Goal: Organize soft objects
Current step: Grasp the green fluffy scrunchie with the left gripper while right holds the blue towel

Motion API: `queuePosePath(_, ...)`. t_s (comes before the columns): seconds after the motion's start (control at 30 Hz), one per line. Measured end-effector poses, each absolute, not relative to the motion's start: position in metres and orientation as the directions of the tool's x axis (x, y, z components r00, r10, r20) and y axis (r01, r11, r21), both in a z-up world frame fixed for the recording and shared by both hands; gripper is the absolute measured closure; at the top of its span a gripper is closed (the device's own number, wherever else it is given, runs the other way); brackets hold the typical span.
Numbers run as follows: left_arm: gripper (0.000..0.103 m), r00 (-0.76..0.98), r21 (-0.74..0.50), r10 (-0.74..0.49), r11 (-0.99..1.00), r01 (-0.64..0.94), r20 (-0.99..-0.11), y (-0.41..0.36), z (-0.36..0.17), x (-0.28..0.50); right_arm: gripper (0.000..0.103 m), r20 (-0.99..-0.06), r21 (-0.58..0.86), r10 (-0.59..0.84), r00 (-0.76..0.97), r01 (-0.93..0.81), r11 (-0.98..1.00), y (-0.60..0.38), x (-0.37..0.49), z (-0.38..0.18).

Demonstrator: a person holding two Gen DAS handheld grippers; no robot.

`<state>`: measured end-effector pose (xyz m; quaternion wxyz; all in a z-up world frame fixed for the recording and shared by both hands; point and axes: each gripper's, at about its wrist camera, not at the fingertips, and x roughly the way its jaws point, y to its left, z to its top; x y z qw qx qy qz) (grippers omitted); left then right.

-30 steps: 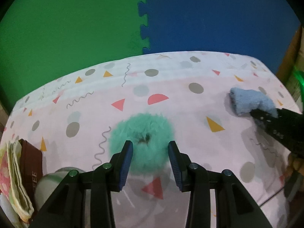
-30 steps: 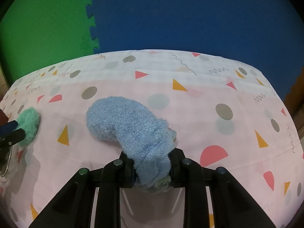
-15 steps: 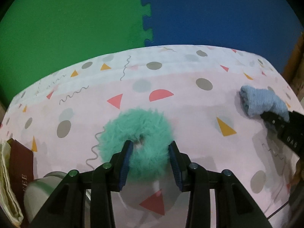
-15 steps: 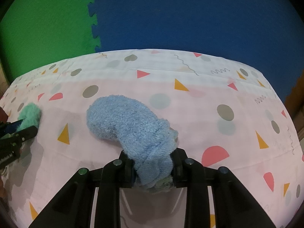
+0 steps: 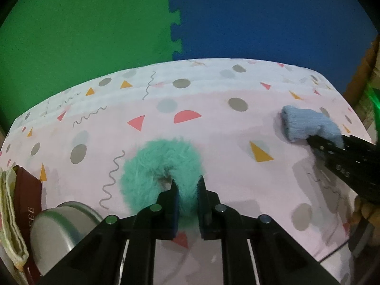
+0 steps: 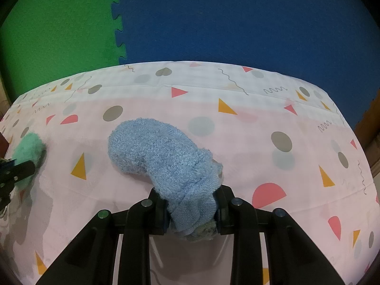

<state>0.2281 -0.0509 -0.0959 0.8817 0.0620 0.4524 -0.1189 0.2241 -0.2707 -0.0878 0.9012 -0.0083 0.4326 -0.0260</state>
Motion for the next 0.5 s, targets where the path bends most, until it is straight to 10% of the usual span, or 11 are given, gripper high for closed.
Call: queuePosePath(0.5,0.091,0.555,-0.067,-0.217,0.958,0.278,-0.803,-0.050,-0.054,0.171,0.074,-0.780,-0.031,-0.049,0.624,0.040,0.999,-0.271,0.224,-0.088)
